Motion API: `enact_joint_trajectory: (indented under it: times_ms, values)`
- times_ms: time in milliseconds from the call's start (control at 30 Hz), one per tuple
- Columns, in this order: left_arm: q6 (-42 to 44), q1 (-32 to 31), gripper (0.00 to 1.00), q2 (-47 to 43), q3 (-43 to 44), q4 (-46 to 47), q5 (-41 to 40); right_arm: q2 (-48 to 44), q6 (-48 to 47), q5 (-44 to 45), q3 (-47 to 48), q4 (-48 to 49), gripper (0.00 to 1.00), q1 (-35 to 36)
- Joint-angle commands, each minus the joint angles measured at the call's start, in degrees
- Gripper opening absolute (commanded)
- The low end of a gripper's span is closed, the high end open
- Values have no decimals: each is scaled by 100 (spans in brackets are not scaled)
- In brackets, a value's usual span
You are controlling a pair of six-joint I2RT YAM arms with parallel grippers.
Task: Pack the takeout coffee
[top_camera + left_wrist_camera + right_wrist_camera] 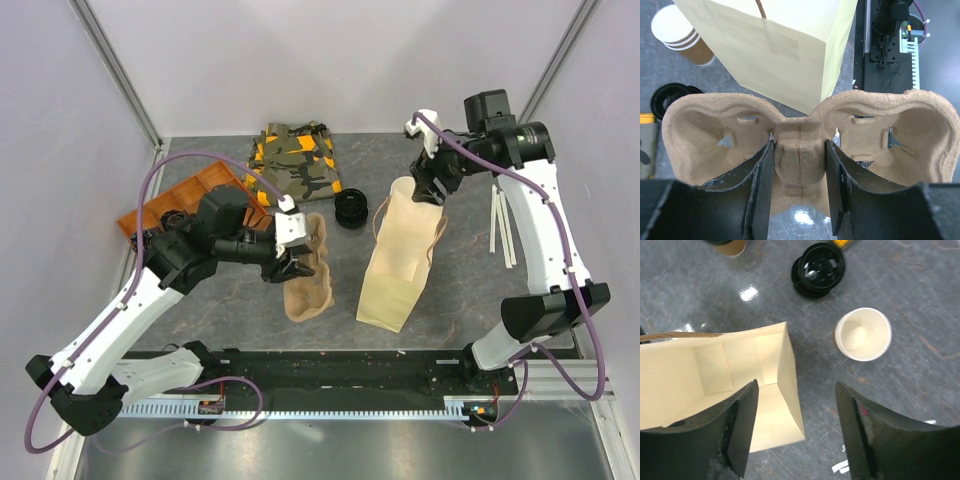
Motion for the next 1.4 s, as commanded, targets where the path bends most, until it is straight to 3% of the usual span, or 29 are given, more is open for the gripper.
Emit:
enact_joint_trajectory:
  times_ms: [0, 167, 233, 267, 333, 400, 633, 867, 1067, 1367]
  values:
    - [657, 24, 24, 260, 543, -223, 106, 115, -763, -393, -283, -847, 66, 79]
    - [1018, -64, 23, 682, 1351, -521, 80, 396, -763, -525, -345, -856, 54, 79]
    - [1202, -160, 23, 867, 1736, -584, 1, 405, -789, -507, -415, -856, 42, 70]
    - [1394, -344, 22, 1024, 2113, -575, -173, 362, -737, -577, -485, -856, 24, 79]
    - [1519, -503, 22, 1139, 2397, -575, -306, 353, -614, -709, -416, -847, 7, 114]
    - [1712, -749, 20, 1315, 2818, -549, -543, 370, -316, -709, -267, -847, 0, 193]
    - [2527, -1566, 20, 1719, 3557, -75, -1824, 353, 458, -877, -257, -768, 0, 351]
    - [3092, -2155, 19, 2176, 3892, 443, -2434, 265, 854, -876, -319, -663, 0, 474]
    - [3242, -2481, 17, 2511, 3726, 778, -2803, 195, 1126, -762, -381, -531, 0, 527]
    - [3347, -2815, 14, 2414, 2698, 1384, -3637, 256, 1680, -771, -354, -531, 0, 519]
